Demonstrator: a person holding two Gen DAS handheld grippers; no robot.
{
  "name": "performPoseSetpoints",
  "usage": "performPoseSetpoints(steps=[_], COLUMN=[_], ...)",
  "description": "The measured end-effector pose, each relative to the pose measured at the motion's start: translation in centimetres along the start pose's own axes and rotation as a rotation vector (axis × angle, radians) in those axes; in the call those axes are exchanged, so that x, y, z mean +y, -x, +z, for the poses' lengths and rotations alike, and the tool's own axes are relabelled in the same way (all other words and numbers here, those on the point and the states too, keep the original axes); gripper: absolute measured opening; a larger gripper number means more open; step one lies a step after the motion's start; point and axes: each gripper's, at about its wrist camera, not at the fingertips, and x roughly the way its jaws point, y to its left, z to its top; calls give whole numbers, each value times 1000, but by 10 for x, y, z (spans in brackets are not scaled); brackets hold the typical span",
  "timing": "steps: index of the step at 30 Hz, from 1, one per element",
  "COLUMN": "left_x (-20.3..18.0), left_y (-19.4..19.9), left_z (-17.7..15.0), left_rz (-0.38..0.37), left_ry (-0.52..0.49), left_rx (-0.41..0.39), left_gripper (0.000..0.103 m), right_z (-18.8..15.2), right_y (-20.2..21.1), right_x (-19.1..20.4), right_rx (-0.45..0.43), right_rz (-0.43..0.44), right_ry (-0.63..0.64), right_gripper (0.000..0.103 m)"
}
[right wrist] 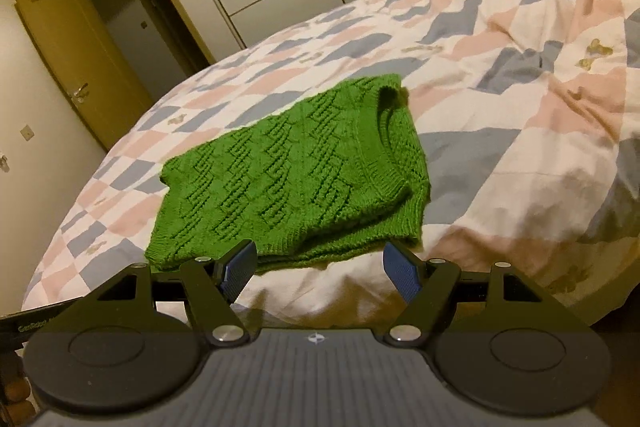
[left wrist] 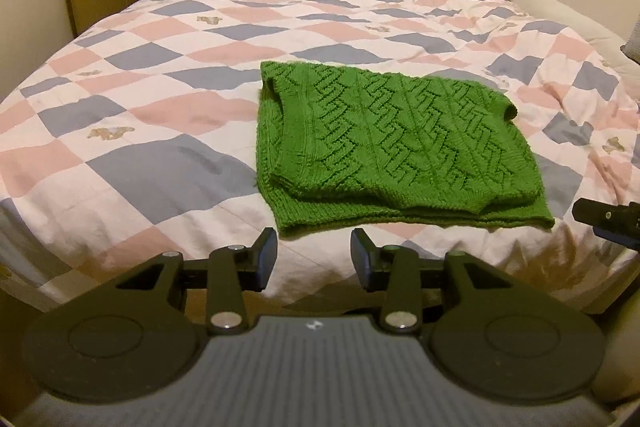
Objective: Fold clothes
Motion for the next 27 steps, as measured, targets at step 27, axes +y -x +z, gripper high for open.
performPoseSetpoints(steps=[27], left_x=[74], left_y=[-141], left_z=[44], left_rz=[-224], left_ry=[258], left_rx=[139], left_gripper=[61], right_z=[23], right_y=[-78], right_x=[-16], right_rx=[14], right_rz=[-5], right_ry=[85], right_gripper=[71])
